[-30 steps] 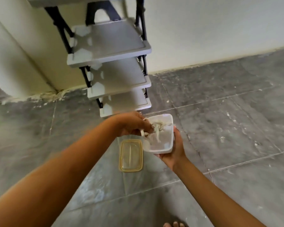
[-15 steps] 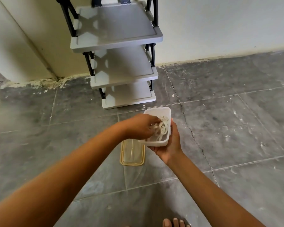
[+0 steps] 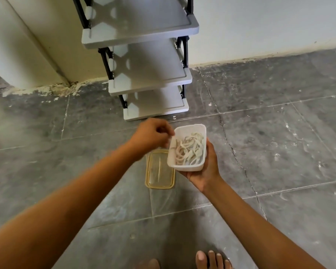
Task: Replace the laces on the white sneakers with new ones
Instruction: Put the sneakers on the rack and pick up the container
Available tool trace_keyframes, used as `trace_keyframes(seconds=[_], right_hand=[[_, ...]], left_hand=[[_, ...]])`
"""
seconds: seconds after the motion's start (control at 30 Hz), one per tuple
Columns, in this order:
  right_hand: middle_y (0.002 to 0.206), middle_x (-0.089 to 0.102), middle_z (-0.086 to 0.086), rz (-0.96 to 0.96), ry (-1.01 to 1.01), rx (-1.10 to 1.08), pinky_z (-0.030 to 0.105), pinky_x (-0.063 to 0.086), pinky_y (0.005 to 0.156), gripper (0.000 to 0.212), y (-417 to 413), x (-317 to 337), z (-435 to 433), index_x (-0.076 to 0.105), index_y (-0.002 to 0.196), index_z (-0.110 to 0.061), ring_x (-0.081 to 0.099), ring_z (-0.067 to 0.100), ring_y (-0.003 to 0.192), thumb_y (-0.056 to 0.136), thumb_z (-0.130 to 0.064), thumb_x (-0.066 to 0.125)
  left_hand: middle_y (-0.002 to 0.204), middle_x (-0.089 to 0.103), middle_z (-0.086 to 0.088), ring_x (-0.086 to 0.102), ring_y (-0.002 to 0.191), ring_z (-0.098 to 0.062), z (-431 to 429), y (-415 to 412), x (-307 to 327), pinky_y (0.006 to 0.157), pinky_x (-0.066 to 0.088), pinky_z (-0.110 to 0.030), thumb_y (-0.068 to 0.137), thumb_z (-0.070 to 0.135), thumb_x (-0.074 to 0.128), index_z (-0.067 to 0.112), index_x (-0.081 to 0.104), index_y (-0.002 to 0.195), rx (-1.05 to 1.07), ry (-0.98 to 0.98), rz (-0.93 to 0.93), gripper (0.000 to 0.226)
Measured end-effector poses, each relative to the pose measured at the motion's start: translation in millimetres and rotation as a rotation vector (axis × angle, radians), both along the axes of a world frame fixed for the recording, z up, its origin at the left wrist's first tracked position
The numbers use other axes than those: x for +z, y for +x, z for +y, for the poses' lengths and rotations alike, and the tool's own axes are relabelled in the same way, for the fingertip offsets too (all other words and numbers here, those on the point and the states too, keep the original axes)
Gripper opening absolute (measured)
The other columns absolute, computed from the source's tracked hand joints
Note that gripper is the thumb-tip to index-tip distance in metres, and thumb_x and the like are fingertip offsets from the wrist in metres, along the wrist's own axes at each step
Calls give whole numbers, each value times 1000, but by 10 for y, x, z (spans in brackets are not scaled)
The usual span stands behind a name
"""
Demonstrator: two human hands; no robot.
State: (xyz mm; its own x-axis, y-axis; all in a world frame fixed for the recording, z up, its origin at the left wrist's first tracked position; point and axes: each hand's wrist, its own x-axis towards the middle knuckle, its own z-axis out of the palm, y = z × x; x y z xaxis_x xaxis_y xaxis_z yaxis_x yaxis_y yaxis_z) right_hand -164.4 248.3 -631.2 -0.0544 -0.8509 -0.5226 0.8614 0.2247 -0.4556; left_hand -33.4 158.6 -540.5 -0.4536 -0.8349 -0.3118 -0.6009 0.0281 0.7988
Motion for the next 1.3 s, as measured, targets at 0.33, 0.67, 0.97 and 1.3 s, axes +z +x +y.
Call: trace_keyframes(seconds=[0.33,0.67,0.97,1.3], right_hand=[[113,66,12,87,160,-52,47,56,71,51,-60,-48,152,58,117,-21,63,31,101,92,-57,34],[73,64,12,1320,370,383,40,53,51,17,215,-1065,1800,46,91,-17,62,34,57,81,-30,40],[63,60,9,1381,334,406,36,51,44,31,222,-1038,1951,59,79,-16,58,28,48,60,-32,77],[89,75,-1,280,104,79,30,55,61,58,103,9,74,56,122,-22,72,14,80,92,-64,30]], left_hand=[[138,37,-18,44,124,-37,270,218,-1305,98,44,-47,67,59,74,13,28,137,169,93,-717,96],[104,63,-14,62,97,-32,427,212,-1403,84,53,-41,73,24,78,8,59,99,457,93,-274,37],[102,70,-4,64,87,-27,231,-25,-481,69,47,-29,82,14,55,28,57,126,-18,-511,-286,46],[127,58,-7,56,106,-26,478,-59,-153,80,44,-32,84,31,59,21,25,148,-527,-558,-485,73]])
